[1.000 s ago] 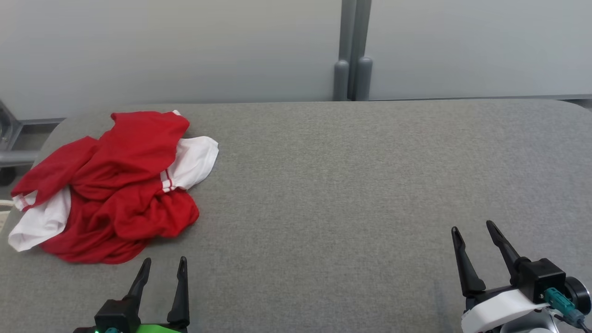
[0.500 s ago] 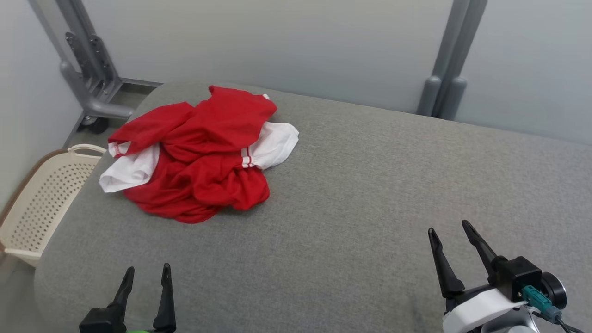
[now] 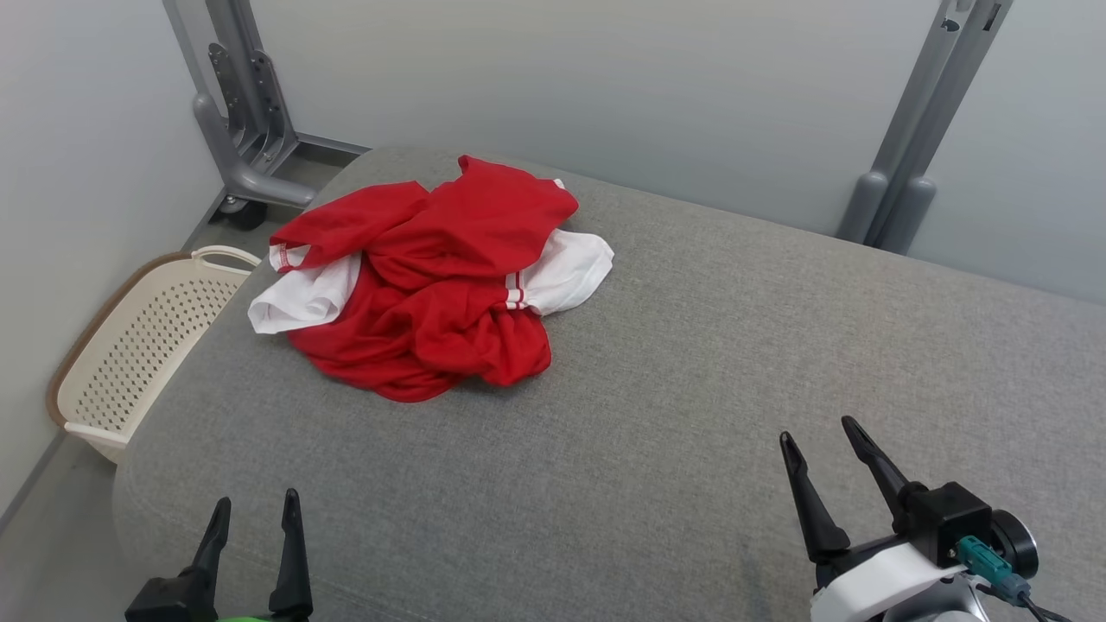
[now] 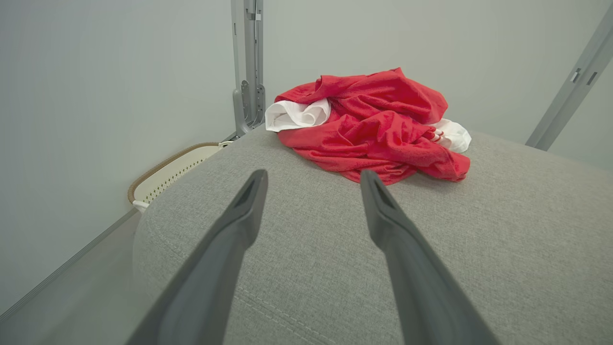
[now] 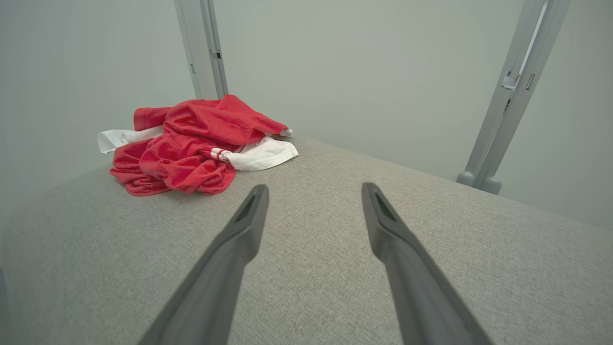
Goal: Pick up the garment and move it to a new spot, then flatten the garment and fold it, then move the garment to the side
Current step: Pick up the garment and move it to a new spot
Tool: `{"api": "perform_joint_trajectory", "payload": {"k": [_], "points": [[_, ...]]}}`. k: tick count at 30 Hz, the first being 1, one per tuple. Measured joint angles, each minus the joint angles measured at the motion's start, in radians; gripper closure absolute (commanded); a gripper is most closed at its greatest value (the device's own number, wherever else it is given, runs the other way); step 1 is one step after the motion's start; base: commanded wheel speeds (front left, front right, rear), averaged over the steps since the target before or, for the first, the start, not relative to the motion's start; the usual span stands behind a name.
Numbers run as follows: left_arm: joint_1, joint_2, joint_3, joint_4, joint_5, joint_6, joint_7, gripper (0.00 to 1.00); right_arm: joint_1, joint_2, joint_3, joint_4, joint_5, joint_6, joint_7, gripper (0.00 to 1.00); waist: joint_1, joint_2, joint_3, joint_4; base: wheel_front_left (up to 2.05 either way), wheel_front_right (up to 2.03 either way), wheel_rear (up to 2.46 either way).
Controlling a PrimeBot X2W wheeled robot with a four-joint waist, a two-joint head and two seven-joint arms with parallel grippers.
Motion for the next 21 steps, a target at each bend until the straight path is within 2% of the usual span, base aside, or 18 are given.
{"api": "perform_joint_trajectory", "payload": {"k": [8,14,17,21], "points": [[-0.06,-0.001,-0.018,0.014,-0.046,0.0,0.0,0.0,-0.014,-0.026,-0.007,-0.022,-0.001,0.0,0.0,0.0,0.0,0.0,0.043,-0.025,0.0,0.0,0.0],[-0.254,-0.001,-0.06,0.088,-0.087,0.0,0.0,0.0,-0.076,-0.07,0.02,-0.063,-0.016,0.0,0.0,0.0,0.0,0.0,0.126,-0.044,0.0,0.0,0.0],[-0.38,-0.001,-0.087,0.172,-0.09,0.0,0.005,0.0,-0.104,-0.084,0.032,-0.084,-0.017,0.0,0.0,0.0,0.0001,0.0,0.172,-0.057,0.0,0.0,0.0],[-0.562,0.015,-0.112,0.286,-0.1,0.0,0.095,0.0,-0.134,-0.093,0.041,-0.109,-0.018,0.0,0.0,0.0,0.0,0.0,0.232,-0.081,0.0,0.0,0.0]]}}
